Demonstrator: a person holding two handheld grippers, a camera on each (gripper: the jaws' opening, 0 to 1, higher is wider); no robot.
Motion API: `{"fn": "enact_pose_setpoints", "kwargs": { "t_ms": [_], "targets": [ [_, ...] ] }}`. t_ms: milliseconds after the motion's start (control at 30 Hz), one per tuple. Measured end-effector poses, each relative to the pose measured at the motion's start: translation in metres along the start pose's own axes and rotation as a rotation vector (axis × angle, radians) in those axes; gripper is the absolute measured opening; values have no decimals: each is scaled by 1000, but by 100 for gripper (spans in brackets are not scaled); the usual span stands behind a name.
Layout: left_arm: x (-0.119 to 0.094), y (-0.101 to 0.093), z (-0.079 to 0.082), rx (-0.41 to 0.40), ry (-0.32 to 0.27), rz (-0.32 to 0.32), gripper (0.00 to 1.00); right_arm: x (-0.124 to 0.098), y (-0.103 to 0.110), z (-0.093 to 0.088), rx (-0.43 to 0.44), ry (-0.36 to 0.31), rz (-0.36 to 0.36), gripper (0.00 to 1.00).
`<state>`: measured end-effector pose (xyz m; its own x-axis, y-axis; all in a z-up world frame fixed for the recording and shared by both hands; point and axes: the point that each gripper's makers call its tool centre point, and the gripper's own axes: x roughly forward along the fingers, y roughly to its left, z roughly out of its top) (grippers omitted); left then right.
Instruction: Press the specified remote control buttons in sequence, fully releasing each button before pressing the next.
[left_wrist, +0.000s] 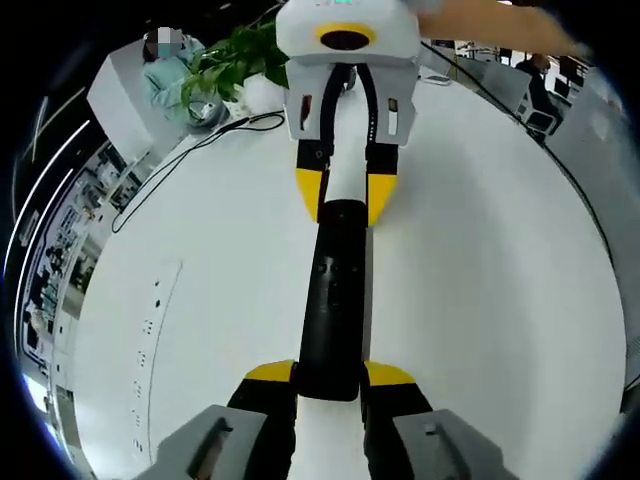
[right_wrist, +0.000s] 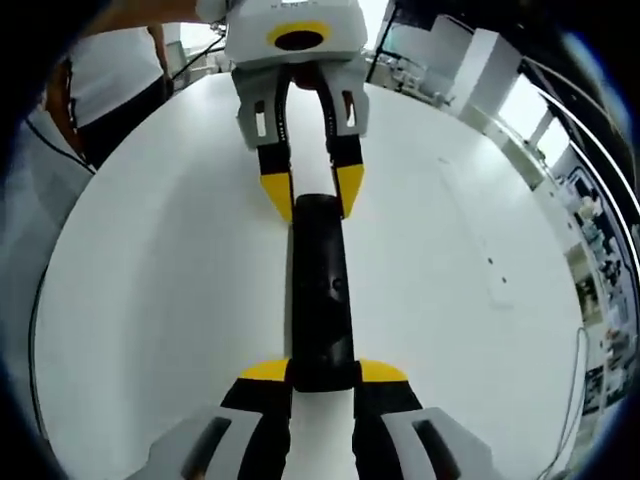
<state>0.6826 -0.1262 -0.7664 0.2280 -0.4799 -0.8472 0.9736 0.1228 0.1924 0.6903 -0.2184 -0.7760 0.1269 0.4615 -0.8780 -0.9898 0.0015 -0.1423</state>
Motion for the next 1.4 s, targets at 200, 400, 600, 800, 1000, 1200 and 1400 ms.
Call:
{"fn": "enact_pose_setpoints", "kwargs": {
  "t_ms": [200,400,600,800,1000,1200,1400],
  "targets": [
    [0,-3,4,-21,-3,-12,23,3,3,2,5,3,20,21],
    [-1,-10,9,-32,-4,-31,23,4,2,2,16,13,41,21],
    [0,-3,4,-48,-18,-54,24,1,8,3,27,18,63,21],
    [0,-1,1,-60,-28,-65,24,1,7,3,21,23,78,22],
    [2,6,-4,-85,-35,-73,24,0,5,3,13,22,77,24],
    [5,10,-6,-82,-45,-76,24,-2,10,3,17,15,72,25],
    [4,7,-5,-55,-45,-72,24,2,3,3,4,24,68,24]
  ]
}}
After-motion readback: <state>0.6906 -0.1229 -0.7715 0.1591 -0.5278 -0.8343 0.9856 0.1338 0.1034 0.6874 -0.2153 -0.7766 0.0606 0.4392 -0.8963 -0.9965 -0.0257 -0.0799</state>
